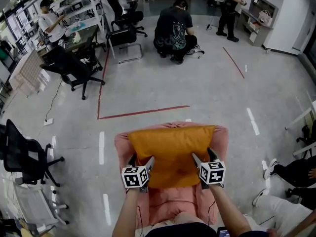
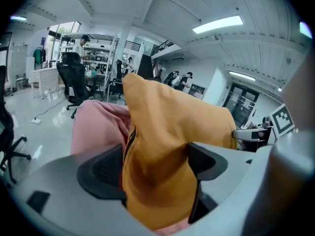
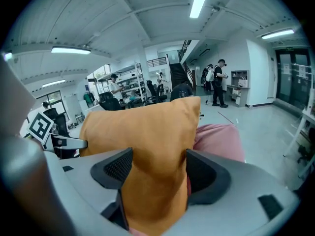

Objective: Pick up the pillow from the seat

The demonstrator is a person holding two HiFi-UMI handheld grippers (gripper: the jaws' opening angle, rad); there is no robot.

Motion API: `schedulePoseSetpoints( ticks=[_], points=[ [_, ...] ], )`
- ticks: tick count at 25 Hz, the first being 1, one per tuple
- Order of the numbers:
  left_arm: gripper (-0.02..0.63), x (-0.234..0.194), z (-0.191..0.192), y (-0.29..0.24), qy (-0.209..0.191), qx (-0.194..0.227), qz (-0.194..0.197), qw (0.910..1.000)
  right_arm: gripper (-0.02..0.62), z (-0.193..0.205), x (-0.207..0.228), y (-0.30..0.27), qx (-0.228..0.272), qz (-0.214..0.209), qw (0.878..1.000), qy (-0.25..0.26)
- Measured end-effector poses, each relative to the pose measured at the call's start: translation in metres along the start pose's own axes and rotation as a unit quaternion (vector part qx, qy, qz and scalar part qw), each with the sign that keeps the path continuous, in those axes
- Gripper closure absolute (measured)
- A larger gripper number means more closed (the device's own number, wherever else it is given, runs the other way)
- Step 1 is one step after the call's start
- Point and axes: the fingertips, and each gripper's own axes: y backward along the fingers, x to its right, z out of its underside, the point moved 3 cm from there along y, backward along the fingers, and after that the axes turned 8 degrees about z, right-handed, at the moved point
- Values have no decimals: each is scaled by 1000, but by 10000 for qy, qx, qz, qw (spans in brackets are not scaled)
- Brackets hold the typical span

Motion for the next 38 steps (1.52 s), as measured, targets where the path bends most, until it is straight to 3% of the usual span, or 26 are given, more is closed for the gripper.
schedulePoseSetpoints(
  ticks=[7,14,18,20,22,29,38],
  points=[
    [199,-2,1,-1,-47,46,14,10000,258,3,4,-9,-96,-131,9999,-45],
    [201,0,-4,-2,-446,16,19,9990,261,4,2,-12,-88,-364,9992,-122],
    [302,7,-4,-3,-655,-24,319,9973,264,3,-2,-13,-77,-426,9991,4],
    [314,10,-6,-4,-700,-57,324,9970,267,2,-3,-14,-87,-425,9990,59],
    [326,12,-6,-4,-750,-127,297,9967,286,1,-5,-14,-126,-471,9988,87],
    [409,30,-4,6,-854,-385,451,9946,450,3,-11,-5,-192,-556,9979,286],
    [470,43,-8,25,-969,-366,531,9932,494,-2,-18,17,-181,-545,9981,244]
  ],
)
